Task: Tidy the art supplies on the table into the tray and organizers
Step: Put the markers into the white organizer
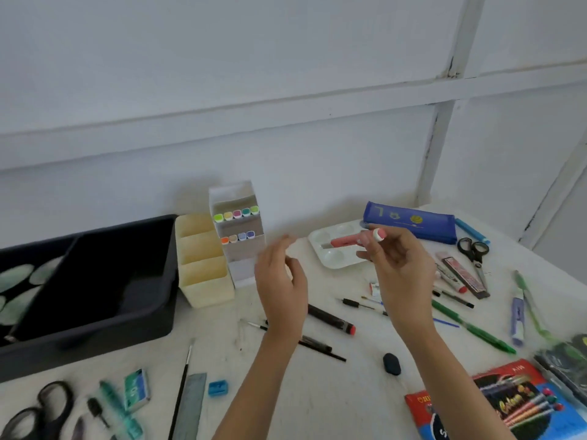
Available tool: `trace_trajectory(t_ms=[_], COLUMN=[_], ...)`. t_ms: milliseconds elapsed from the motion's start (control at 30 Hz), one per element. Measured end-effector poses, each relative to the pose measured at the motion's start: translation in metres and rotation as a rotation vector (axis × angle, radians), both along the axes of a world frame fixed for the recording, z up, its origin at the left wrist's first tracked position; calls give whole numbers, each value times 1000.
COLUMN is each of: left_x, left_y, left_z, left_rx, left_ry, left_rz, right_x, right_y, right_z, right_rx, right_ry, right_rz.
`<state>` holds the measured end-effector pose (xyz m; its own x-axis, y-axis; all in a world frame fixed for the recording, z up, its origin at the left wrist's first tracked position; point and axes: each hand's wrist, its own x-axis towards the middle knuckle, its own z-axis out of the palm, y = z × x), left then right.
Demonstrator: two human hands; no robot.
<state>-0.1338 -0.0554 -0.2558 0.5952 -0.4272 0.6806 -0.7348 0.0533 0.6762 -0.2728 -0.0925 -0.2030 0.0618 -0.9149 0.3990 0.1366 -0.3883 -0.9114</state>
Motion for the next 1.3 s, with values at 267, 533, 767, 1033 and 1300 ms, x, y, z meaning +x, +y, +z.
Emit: trace_trajectory(t_ms=[267,533,767,1033,1300], left_x=[114,157,144,153,154], left_y=[17,-5,1,-5,-7], left_z=[62,65,59,46,44], left_rx=[-57,308,192,221,220], left_ry=[260,373,321,222,197], left_rz=[20,-270,-299,-249,-213], right_x=[50,87,113,148,165], right_y=[13,9,-12,-35,-39], right_z=[-5,-14,-27,-26,-21], right_rx=[-13,-77,-302,-427,-431], right_ry=[21,95,406,749,1109], right_rz=[146,204,181,213,148])
